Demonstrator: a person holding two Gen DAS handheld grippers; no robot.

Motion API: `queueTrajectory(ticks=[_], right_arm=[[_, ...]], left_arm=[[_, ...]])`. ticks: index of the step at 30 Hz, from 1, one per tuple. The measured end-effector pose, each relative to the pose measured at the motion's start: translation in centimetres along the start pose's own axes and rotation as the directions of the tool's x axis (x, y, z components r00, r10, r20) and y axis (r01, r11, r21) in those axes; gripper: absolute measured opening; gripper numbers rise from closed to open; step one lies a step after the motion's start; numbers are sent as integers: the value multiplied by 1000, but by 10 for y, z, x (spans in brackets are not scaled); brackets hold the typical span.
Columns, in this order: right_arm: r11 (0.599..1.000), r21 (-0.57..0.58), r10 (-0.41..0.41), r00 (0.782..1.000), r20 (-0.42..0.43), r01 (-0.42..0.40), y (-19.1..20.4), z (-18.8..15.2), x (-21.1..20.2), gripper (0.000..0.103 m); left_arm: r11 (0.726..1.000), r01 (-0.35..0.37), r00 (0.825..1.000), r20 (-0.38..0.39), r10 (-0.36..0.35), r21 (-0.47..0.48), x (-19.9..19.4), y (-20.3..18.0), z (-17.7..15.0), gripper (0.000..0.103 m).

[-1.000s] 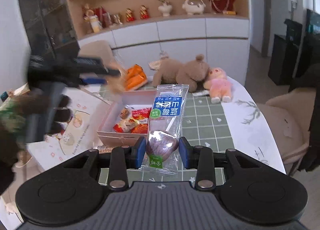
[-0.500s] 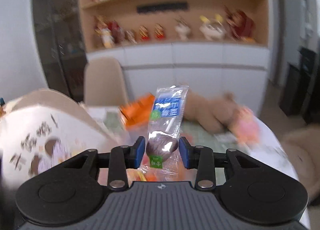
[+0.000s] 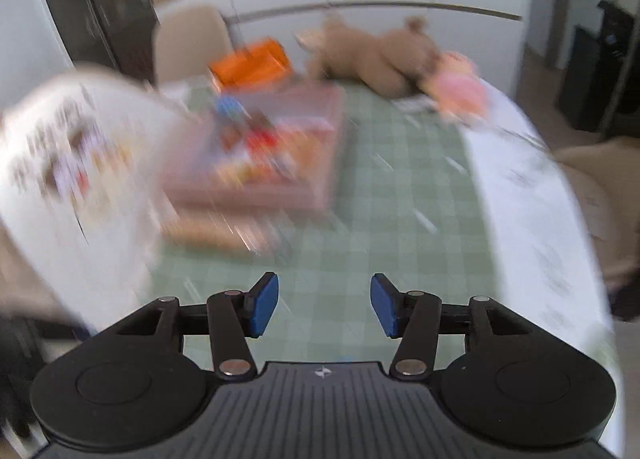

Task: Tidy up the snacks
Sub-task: 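Drop the bread roll from the left gripper while the right drops the hawthorn stick, then grasp the long biscuit stick with the left gripper while the right grasps the biscuit pack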

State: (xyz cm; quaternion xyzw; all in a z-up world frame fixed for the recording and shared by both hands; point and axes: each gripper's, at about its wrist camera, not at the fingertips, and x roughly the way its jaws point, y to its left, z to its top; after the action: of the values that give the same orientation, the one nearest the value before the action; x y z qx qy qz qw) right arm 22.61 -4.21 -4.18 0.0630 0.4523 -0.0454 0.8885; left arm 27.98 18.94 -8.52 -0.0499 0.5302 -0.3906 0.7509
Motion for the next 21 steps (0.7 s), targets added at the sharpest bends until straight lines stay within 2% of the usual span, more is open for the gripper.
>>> queueTrajectory(ticks=[2, 6, 10, 14, 16, 19, 21], right_arm=[[999, 38, -8, 999, -48, 10, -12, -32, -10, 57], [981, 193, 39, 991, -130, -13, -29, -90, -15, 58], [962, 270, 79, 978, -194, -24, -20, -129, -4, 58], [974, 223, 72, 982, -176, -31, 15, -126, 12, 57], [971, 223, 123, 980, -158, -86, 30, -115, 24, 49], [956, 232, 210, 970, -124, -177, 51, -99, 39, 45], [952, 222, 238, 965, -108, -210, 68, -87, 52, 44]], left_arm=[[1000, 22, 999, -27, -23, -4, 7, -7, -6, 58], [996, 84, 993, -85, -83, 17, 22, -31, -15, 58], [993, 104, 989, -111, -98, 58, 27, -55, -25, 58], [996, 54, 995, -83, -48, 65, 18, -54, -23, 58], [998, 7, 999, -51, -4, 57, 10, -46, -16, 58], [998, -57, 998, -15, 58, 38, 0, -35, -5, 58], [997, -79, 997, 6, 79, 23, -6, -30, -1, 58]])
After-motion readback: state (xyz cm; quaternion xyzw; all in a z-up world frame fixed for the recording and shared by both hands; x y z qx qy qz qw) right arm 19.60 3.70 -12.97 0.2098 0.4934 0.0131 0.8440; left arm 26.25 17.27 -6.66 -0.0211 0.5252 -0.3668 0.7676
